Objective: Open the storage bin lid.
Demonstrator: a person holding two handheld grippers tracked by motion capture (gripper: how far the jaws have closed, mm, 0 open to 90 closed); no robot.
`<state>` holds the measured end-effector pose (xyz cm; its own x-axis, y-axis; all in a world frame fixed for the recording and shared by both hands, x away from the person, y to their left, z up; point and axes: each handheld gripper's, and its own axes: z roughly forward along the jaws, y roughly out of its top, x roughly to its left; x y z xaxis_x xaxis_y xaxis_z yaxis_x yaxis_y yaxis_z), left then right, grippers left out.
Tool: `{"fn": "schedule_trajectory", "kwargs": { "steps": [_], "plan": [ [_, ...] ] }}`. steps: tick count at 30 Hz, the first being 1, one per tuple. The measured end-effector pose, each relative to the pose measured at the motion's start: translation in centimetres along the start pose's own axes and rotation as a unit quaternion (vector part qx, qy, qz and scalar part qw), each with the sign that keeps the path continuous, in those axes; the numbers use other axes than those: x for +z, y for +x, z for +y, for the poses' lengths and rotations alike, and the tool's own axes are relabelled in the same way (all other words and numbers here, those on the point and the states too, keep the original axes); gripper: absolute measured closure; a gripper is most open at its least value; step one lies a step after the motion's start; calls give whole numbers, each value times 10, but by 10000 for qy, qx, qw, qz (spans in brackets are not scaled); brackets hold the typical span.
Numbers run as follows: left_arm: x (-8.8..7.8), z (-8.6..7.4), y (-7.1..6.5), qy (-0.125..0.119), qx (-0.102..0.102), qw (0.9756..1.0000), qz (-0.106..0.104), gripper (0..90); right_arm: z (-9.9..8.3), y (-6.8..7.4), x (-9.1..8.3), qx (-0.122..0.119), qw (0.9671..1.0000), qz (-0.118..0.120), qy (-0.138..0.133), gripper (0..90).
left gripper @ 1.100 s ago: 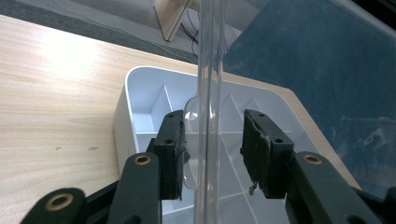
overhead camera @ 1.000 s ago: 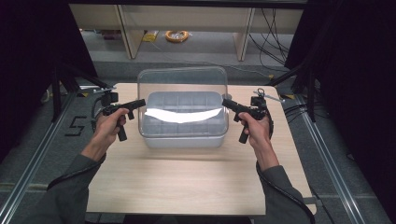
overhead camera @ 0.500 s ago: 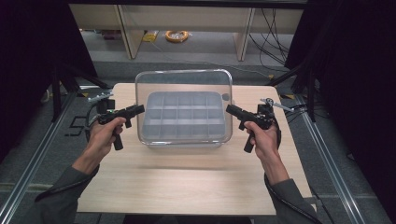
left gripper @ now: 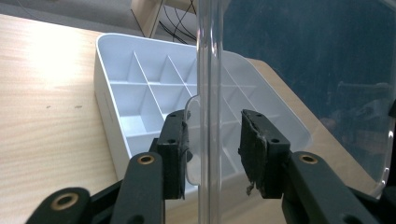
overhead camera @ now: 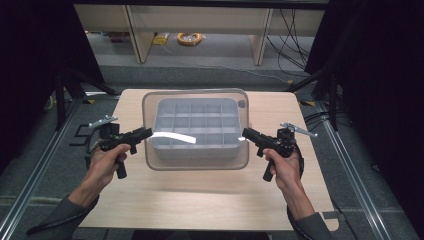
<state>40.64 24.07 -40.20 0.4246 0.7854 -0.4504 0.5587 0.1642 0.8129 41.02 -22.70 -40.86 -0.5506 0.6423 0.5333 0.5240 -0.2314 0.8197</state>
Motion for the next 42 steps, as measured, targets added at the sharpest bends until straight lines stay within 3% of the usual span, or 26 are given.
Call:
{"fn": "schedule_trajectory", "kwargs": {
  "steps": [2,3,5,6,7,8,10,12,13,14,17,21,24,25,28,31,33,34,36,38,39,41,42],
  "plan": [
    [-5,-3,-1,1,54,10000,-3,624,-4,3,-3,-43,10000,11,7,736],
    [-7,-5,-2,-1,62,10000,5,624,-6,6,-5,85,9999,57,2,736],
    [-11,-10,-3,5,72,10000,-16,625,-10,7,-8,-133,9999,41,-9,737],
    [-13,-13,-3,20,82,10000,-18,626,-12,10,-10,11,10000,53,16,737],
    [-14,-16,-3,39,89,10000,-22,626,-14,9,-11,-167,9998,62,-21,737],
    [-16,-20,-3,61,72,9999,-49,628,-17,11,-13,-98,9999,77,-16,737],
    [-17,-26,-4,94,31,9999,-95,632,-21,11,-17,-219,9997,44,-2,738],
    [-19,-32,-4,130,58,9998,-119,634,-27,13,-21,-39,9999,109,-19,739],
    [-20,-35,-5,151,77,9998,-109,635,-28,12,-22,-113,9999,91,10,739],
    [-20,-38,-4,154,75,9998,-136,635,-31,14,-23,-5,10000,80,24,739],
    [-20,-47,-3,218,20,9997,-124,637,-37,12,-26,-170,9998,49,41,739],
    [-20,-55,-3,334,-24,9994,-130,637,-45,12,-30,-102,9999,21,101,739],
    [-21,-59,-4,374,-11,9991,-189,638,-51,13,-34,127,9998,42,147,739],
    [-20,-61,-4,354,-17,9992,-166,638,-53,11,-35,9,9999,23,134,739],
    [-21,-65,-4,439,-30,9989,-181,639,-59,11,-37,171,9997,3,185,739],
    [-22,-70,-3,428,-59,9989,-206,639,-64,9,-38,102,9997,-58,233,740],
    [-24,-73,-2,468,-73,9987,-172,640,-68,12,-39,341,9991,9,259,741],
    [-24,-75,-2,409,-55,9990,-187,639,-69,11,-40,190,9994,-13,272,742],
    [-26,-77,-1,461,-53,9987,-193,637,-73,11,-40,148,9994,28,305,743],
    [-26,-80,0,434,-82,9989,-161,636,-76,14,-41,310,9990,-41,333,743],
    [-27,-82,0,498,-94,9986,-147,635,-78,11,-41,112,9994,-2,324,743],
    [-29,-85,0,499,-111,9986,-168,635,-80,16,-42,346,9986,-33,394,743],
    [-30,-87,0,530,-94,9984,-168,635,-82,15,-43,337,9987,1,379,743]
  ]
}}
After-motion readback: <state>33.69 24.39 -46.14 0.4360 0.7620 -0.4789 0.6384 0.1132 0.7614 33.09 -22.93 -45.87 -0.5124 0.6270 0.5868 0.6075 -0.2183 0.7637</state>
